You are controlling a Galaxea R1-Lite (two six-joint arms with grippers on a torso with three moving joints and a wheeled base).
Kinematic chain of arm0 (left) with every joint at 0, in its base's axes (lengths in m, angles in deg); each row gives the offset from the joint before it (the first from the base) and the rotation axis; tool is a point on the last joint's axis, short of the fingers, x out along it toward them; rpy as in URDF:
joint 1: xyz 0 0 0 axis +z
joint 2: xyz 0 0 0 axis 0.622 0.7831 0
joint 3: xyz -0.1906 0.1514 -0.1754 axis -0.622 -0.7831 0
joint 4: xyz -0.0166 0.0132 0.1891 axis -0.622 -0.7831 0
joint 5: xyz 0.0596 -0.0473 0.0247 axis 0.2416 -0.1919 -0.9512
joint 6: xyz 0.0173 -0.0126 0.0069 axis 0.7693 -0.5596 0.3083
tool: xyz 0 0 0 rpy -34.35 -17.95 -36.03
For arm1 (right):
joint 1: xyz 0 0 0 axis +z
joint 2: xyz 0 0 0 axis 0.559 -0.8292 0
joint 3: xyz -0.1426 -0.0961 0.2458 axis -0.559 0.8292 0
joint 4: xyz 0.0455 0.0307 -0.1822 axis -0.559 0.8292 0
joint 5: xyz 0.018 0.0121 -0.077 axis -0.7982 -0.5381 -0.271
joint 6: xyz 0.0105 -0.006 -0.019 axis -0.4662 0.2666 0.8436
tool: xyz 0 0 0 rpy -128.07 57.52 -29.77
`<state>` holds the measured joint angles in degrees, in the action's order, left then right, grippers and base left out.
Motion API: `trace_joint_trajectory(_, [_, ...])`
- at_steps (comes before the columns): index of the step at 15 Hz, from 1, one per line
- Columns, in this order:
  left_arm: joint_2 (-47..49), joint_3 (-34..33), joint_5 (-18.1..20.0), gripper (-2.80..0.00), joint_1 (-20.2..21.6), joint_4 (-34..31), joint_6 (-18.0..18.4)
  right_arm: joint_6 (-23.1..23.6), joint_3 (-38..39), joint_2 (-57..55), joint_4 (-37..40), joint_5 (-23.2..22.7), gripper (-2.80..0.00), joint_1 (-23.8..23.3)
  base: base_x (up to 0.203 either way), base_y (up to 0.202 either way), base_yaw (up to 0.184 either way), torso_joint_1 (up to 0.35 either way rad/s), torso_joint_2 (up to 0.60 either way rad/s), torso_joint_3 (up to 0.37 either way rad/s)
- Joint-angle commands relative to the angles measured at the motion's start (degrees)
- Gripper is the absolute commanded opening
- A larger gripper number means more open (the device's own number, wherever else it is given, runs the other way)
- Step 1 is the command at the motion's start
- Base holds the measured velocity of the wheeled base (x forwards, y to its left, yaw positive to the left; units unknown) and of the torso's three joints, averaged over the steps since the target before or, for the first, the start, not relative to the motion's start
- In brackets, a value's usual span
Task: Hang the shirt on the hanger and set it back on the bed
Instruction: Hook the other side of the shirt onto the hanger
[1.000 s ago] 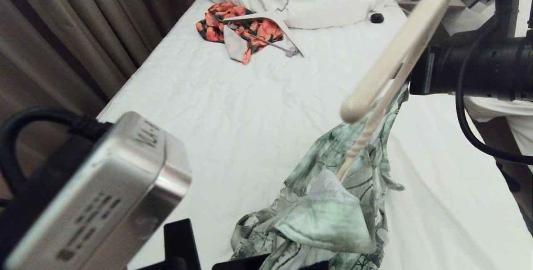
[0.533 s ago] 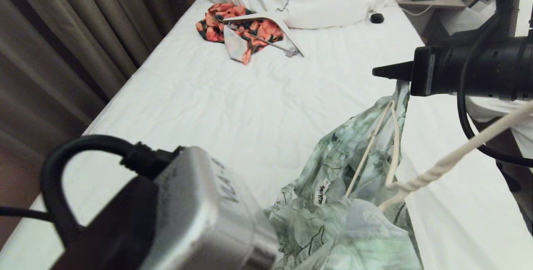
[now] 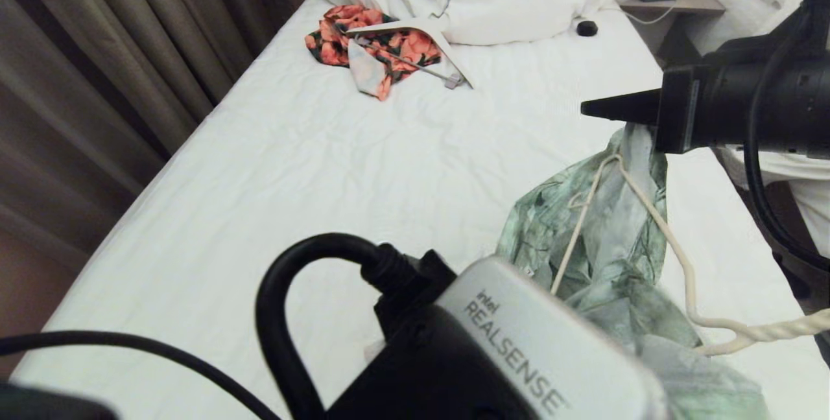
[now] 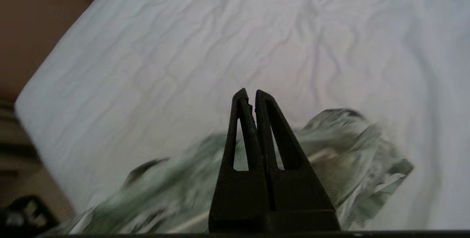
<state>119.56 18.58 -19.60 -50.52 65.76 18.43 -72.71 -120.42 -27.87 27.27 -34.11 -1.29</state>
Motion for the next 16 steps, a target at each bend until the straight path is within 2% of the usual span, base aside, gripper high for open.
trace_joint_trajectory(1, [2.1, 1.6, -0.1, -2.80, 0.8, 0.1, -0.1, -0.1, 0.4, 1.9, 1.0, -0.1, -2.80, 2.0, 0.000, 0.000, 0.000, 0.000, 0.00, 0.000])
trace_joint_trajectory(4, [2.9, 3.8, 0.0, -2.80, 1.8, -0.3, 0.0, 0.1, 0.5, 4.0, 4.5, -0.1, -2.80, 5.1, 0.000, 0.000, 0.000, 0.000, 0.00, 0.000])
trace_joint_trajectory(16, [4.3, 6.1, 0.0, -2.80, 3.3, 0.3, 0.1, 0.4, 4.9, 8.0, 8.1, -0.1, -2.80, 7.9, 0.000, 0.000, 0.000, 0.000, 0.00, 0.000])
